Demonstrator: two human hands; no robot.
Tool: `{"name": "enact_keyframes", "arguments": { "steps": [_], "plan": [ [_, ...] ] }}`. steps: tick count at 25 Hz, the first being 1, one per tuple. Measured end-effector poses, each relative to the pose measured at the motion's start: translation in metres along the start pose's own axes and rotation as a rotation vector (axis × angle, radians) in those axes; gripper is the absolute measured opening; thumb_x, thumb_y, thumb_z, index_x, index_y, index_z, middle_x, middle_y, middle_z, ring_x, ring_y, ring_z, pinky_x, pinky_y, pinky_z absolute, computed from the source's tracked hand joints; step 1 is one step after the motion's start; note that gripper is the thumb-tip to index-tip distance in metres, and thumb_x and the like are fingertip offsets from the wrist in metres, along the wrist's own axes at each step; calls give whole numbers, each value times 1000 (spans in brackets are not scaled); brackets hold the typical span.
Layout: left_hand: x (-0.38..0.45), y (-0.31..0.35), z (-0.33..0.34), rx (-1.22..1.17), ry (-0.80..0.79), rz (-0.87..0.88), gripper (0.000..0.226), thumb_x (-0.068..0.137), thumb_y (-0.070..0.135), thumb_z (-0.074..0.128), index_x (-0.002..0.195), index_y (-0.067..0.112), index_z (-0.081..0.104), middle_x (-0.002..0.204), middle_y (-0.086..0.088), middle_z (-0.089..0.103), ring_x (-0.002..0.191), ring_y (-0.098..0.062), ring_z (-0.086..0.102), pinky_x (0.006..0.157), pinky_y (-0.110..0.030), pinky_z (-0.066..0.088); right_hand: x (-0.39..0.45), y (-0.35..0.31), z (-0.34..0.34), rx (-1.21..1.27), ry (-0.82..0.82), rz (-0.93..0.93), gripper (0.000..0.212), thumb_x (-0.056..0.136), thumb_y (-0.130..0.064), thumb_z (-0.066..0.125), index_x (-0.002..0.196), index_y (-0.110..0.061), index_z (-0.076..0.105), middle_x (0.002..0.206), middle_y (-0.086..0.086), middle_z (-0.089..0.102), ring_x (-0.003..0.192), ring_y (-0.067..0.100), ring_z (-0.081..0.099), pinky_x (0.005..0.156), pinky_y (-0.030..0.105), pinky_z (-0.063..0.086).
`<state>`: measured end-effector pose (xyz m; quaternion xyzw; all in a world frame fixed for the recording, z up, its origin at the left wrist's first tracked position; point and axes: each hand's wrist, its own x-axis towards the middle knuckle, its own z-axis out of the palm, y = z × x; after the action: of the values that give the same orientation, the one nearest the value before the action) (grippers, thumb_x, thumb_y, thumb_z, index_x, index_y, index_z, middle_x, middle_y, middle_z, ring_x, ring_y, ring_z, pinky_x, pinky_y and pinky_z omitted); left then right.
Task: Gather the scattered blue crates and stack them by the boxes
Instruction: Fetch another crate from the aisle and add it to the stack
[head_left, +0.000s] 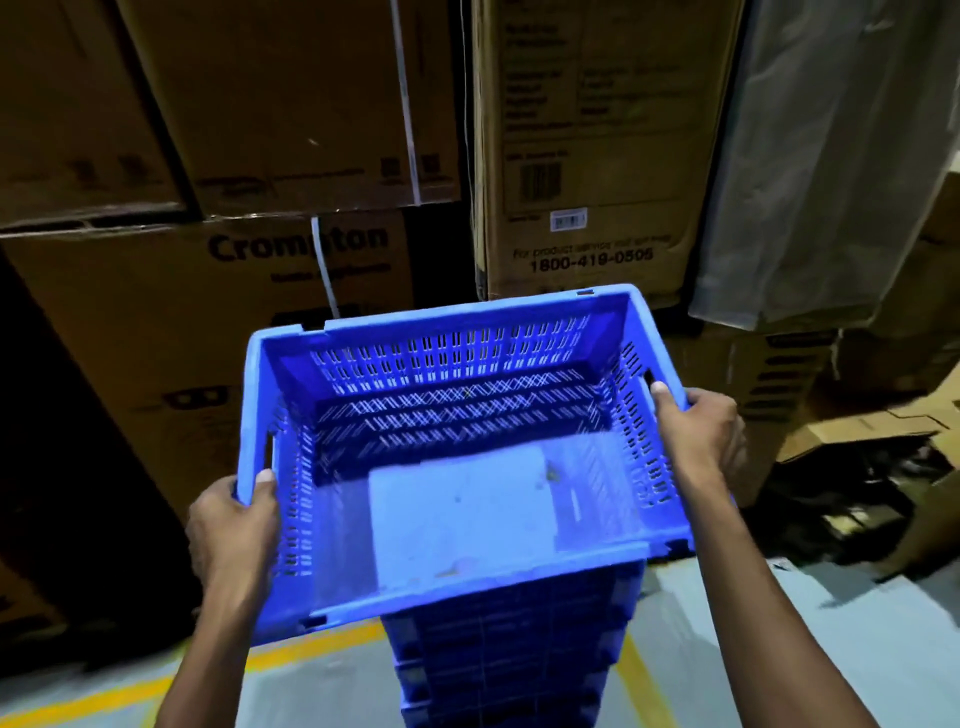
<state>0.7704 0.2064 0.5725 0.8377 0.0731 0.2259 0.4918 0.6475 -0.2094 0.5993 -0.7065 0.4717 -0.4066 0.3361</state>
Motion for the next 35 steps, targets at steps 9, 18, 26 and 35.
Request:
{"name": "enact_keyframes", "arguments": {
  "steps": [9,18,26,35],
  "plan": [
    [22,13,95,140,-51,-142,36,92,38,60,77,6,67,58,-17,63,59,-33,65,60,-39,51,104,7,63,-87,-233,-10,40,84,-52,60,105,-22,74,98,11,75,96,34,69,74,32,47],
    [79,36,146,317,-136,-223,37,84,43,64,80,7,71,83,-19,71,80,-38,68,68,-38,50,157,8,102,-81,-470,32,28,66,-29,56,81,-11,72,73,7,73,71,31,68,59,31,46],
    [120,45,187,301,-255,-250,32,90,32,61,74,6,70,71,-15,71,66,-31,65,56,-34,44,171,-6,128,-319,-507,-19,59,71,-62,51,92,-9,66,88,15,72,82,35,68,74,38,55],
    [135,45,194,394,-305,-241,32,93,40,58,90,8,63,82,-13,68,68,-31,65,53,-34,43,163,-20,136,-471,-438,-52,49,87,-49,59,115,-9,65,117,21,67,109,40,63,86,40,49]
  ]
}}
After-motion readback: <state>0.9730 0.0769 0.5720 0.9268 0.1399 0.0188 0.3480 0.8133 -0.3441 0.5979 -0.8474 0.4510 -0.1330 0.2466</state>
